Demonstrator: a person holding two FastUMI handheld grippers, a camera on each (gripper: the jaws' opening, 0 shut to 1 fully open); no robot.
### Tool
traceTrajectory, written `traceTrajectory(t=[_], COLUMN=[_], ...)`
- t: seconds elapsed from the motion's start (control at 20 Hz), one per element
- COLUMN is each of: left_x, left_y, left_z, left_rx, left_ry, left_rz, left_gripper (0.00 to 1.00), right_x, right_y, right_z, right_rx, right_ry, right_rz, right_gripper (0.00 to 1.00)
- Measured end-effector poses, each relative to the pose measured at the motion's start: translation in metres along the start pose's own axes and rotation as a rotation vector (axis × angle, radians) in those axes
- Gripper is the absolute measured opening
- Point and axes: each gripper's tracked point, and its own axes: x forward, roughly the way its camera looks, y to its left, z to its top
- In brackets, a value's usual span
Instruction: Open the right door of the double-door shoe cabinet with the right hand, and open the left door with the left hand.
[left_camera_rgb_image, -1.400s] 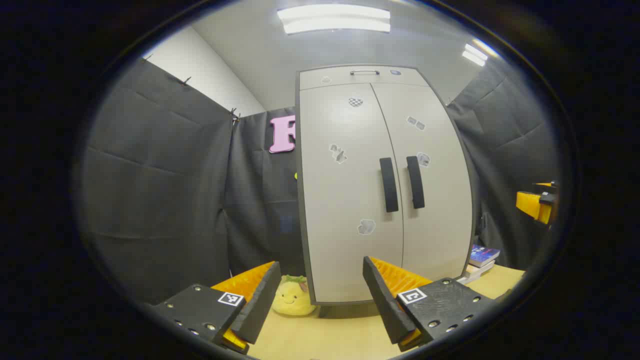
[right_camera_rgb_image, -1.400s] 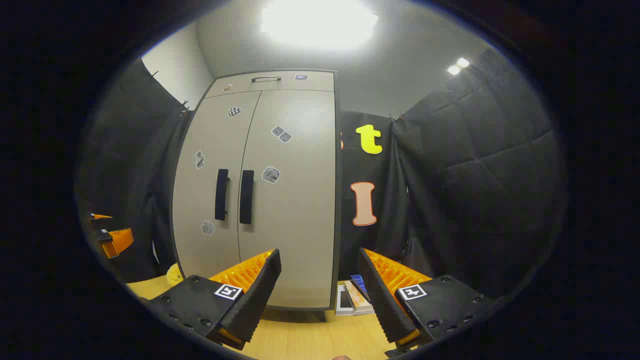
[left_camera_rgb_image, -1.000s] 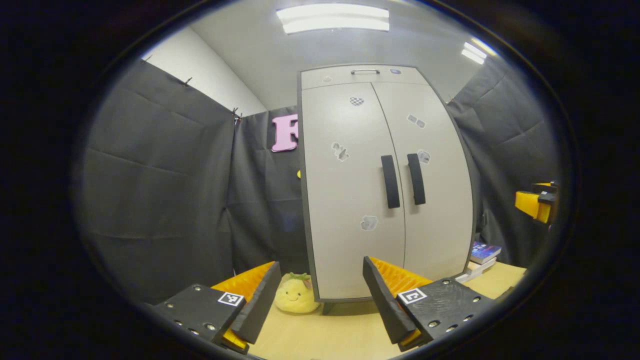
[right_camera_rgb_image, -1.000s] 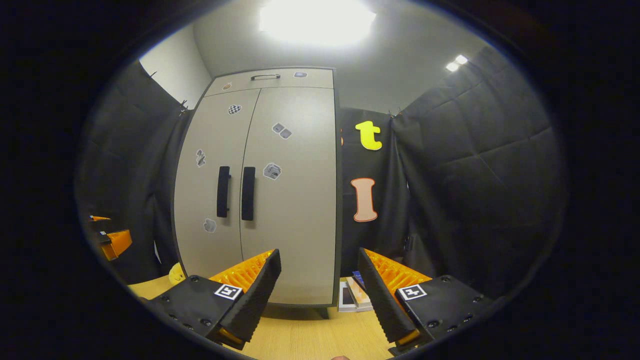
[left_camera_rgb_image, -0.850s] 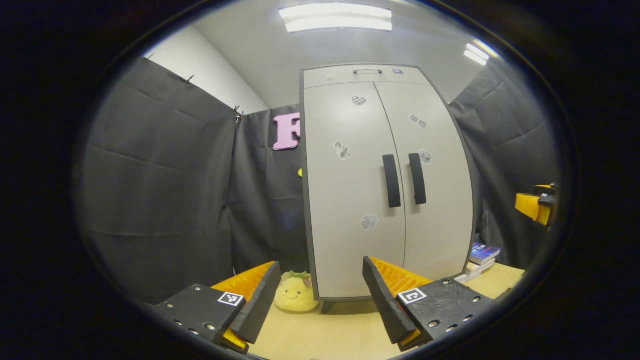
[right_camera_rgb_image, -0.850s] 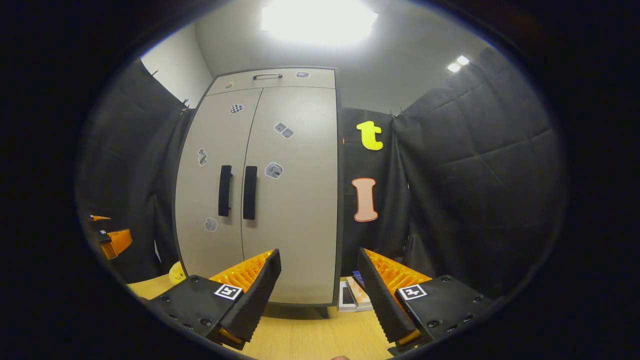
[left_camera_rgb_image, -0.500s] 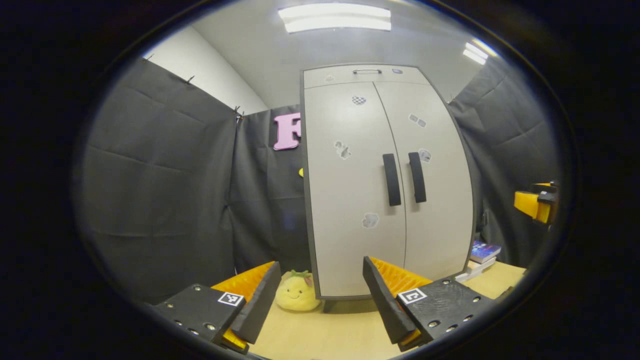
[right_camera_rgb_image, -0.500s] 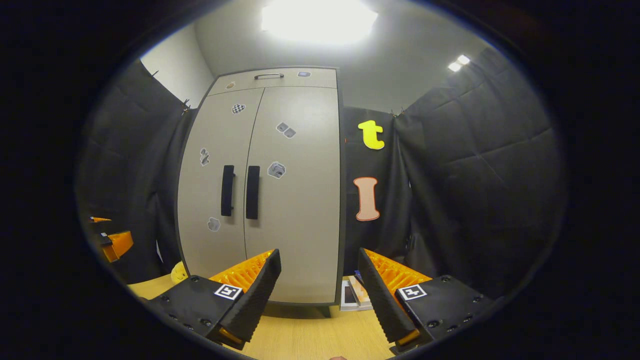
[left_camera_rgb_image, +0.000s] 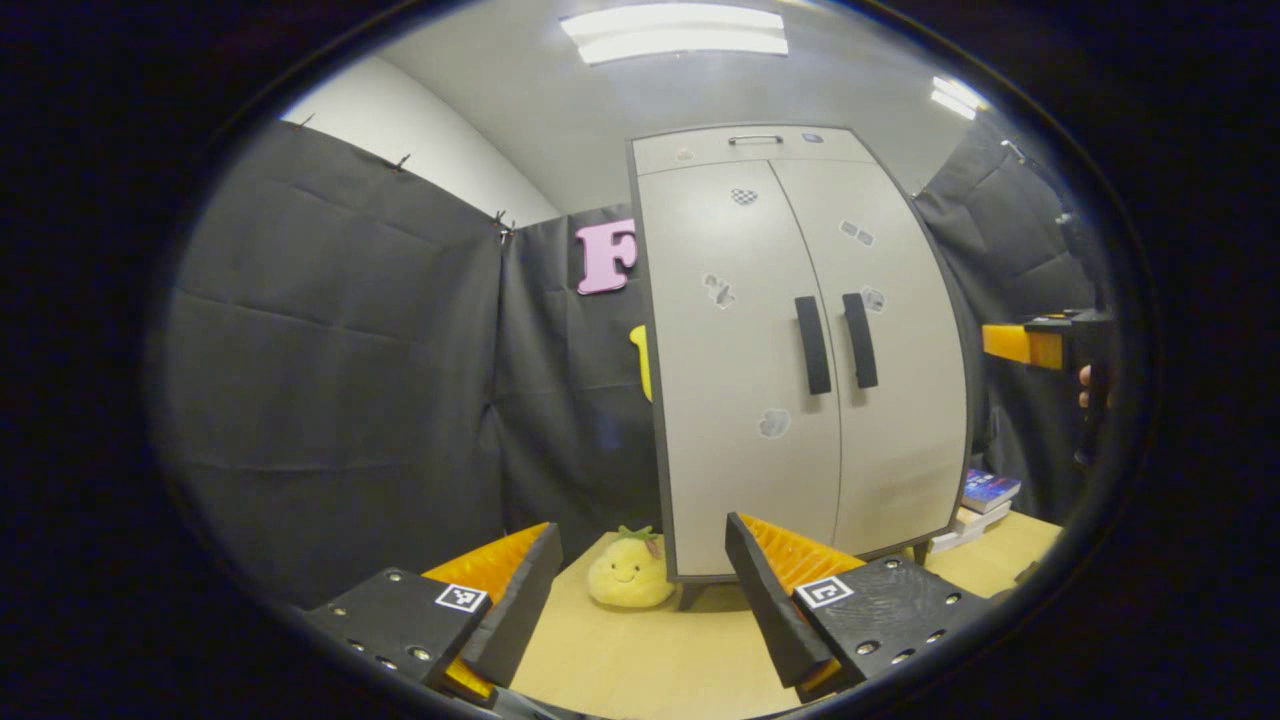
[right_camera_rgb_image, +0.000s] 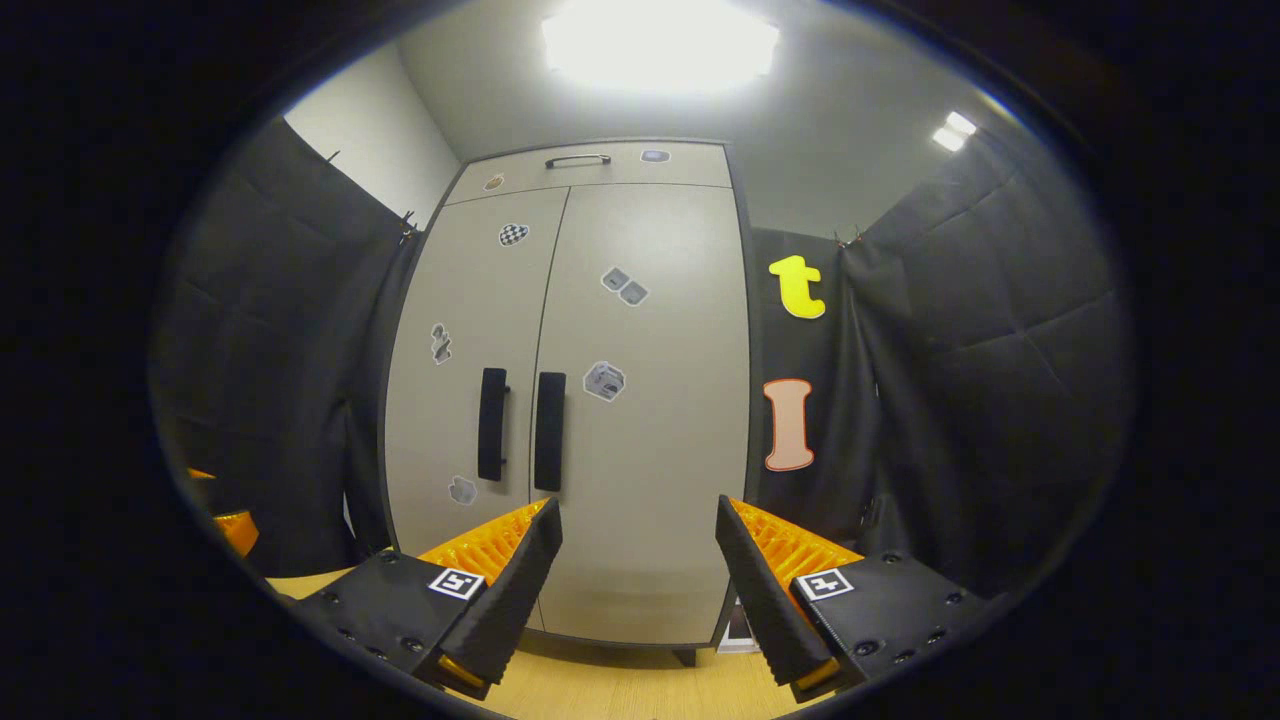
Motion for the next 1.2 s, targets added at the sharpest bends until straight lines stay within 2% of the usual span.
traceTrajectory(t=[0.4,0.6,1.2], left_x=[-0.026,-0.036,-0.07], left_y=[0.066,0.087,0.139], left_z=[-0.007,-0.014,-0.022], left_rx=[0.031,0.032,0.048], left_ry=[0.021,0.04,0.064], left_rz=[0.151,0.199,0.326], left_gripper=[0.95,0.96,0.95], right_x=[0.067,0.096,0.169], right_y=[0.036,0.052,0.087], right_z=[0.03,0.036,0.008], right_rx=[0.052,0.038,0.04], right_ry=[-0.039,-0.042,0.073], right_rz=[0.051,0.067,0.054], right_gripper=[0.97,0.97,0.97])
